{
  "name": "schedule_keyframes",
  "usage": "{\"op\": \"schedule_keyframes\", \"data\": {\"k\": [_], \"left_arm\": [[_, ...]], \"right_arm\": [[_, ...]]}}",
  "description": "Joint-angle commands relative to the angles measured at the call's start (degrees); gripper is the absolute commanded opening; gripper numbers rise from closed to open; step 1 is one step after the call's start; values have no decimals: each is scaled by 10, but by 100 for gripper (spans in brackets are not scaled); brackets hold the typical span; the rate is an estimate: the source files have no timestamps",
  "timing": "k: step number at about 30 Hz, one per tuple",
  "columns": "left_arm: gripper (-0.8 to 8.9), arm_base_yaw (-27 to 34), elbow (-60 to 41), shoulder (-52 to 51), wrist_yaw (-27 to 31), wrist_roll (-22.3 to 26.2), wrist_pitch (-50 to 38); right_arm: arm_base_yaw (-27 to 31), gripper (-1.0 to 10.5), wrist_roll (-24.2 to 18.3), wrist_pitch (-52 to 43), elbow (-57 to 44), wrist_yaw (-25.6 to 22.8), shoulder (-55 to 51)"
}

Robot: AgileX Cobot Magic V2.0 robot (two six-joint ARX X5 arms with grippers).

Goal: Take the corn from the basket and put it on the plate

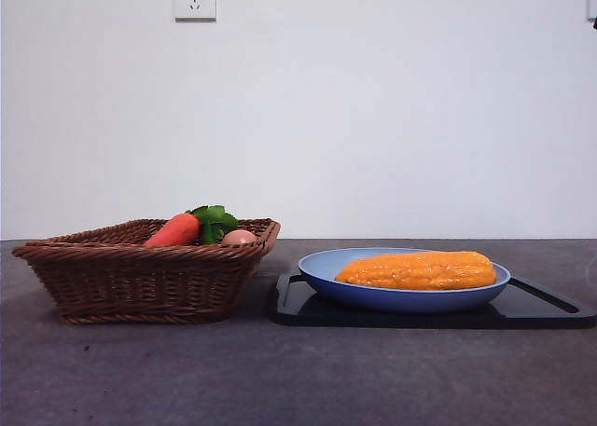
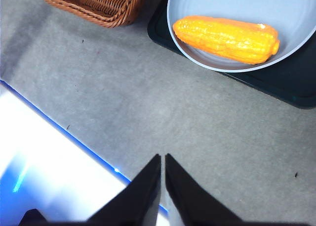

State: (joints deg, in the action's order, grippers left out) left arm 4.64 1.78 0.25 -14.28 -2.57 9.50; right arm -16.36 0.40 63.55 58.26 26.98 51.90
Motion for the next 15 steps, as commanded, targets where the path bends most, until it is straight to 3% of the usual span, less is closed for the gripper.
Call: {"op": "schedule_keyframes", "data": {"k": [1,7,15], "left_arm": [[4,1,-16,-1,0,-5,-3],[4,1,-16,-1,0,-5,-3],[4,1,-16,-1,0,-5,-3]], "right_arm": [[-2,2,-13,-10,11,-1,4],[43,2,-74,-141,1,-2,-28],[158,2,-53,-385,-134,15,-130]]}}
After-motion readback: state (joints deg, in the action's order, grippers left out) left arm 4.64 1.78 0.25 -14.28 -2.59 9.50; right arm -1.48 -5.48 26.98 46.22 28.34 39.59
